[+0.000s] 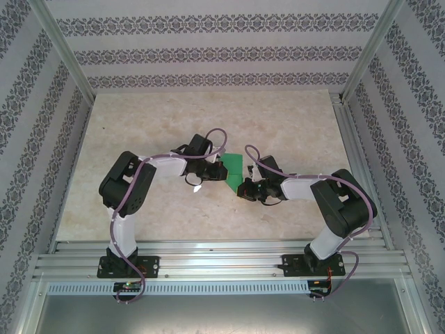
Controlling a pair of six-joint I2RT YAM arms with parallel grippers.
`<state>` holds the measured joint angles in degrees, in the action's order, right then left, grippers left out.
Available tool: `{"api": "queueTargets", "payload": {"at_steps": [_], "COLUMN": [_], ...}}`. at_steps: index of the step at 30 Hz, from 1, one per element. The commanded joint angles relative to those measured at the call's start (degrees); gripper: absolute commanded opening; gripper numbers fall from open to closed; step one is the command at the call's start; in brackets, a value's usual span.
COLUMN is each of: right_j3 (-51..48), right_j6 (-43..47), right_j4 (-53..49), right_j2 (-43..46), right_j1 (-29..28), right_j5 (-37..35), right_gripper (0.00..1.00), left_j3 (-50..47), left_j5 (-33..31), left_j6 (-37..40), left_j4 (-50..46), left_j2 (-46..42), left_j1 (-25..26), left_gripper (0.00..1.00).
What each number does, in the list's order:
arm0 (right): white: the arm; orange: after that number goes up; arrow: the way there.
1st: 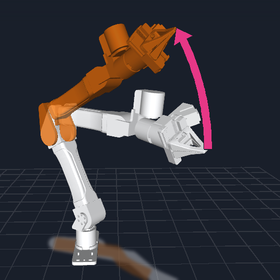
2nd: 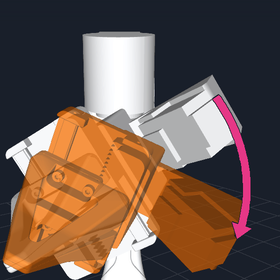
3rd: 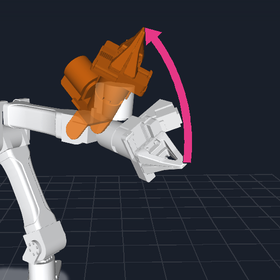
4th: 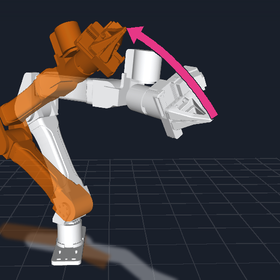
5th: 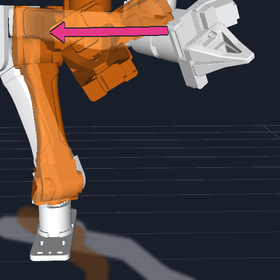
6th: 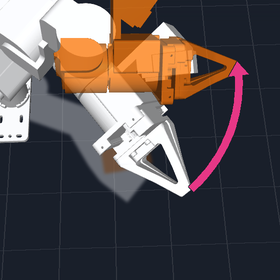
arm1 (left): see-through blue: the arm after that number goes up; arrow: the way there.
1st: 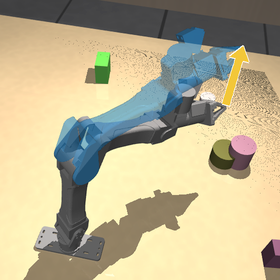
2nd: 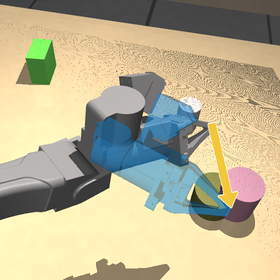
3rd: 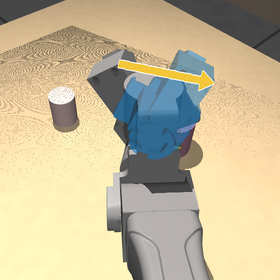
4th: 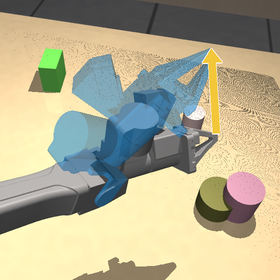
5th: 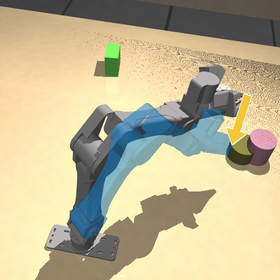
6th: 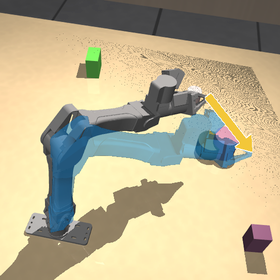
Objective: Fold a paper plane with a square sheet of paper (fold left side to right side)
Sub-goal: Third fold the triangle at the center of the table.
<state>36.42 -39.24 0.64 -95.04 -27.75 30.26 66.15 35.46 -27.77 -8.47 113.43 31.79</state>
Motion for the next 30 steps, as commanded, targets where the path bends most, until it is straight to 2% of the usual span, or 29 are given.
{"api": "queueTargets", "payload": {"at_steps": [1, 8, 18, 23, 30], "right_j3": [-2.06, -2.05, 4.91, 9.05, 12.68], "right_j6": [1.18, 1.27, 1.13, -0.61, -2.51], "right_j4": [-9.08, -8.77, -12.14, -8.34, -4.22], "right_j2": [-2.46, -1.07, 9.94, 4.75, -3.69], "right_j1": [-0.2, -0.29, -0.11, -1.05, -2.9], "right_j5": [-7.99, -7.69, -5.64, -2.75, -2.22], "right_gripper": [0.0, 0.0, 0.01, 0.0, 0.0], "left_j3": [1.39, 2.29, 0.93, 1.22, 1.57], "left_j5": [1.17, -2.68, -6.02, -6.53, -7.37], "left_j6": [-1.55, 0.87, 3.1, 3.2, 3.31], "left_j4": [4.8, 0.78, -1.75, -2.16, -2.8], "left_j2": [1.29, 4.97, 6.54, 6.54, 6.94], "left_j1": [-0.31, -0.3, 0.49, 0.76, 1.03], "left_gripper": [0.09, 0.09, 0.08, 0.08, 0.08]}}
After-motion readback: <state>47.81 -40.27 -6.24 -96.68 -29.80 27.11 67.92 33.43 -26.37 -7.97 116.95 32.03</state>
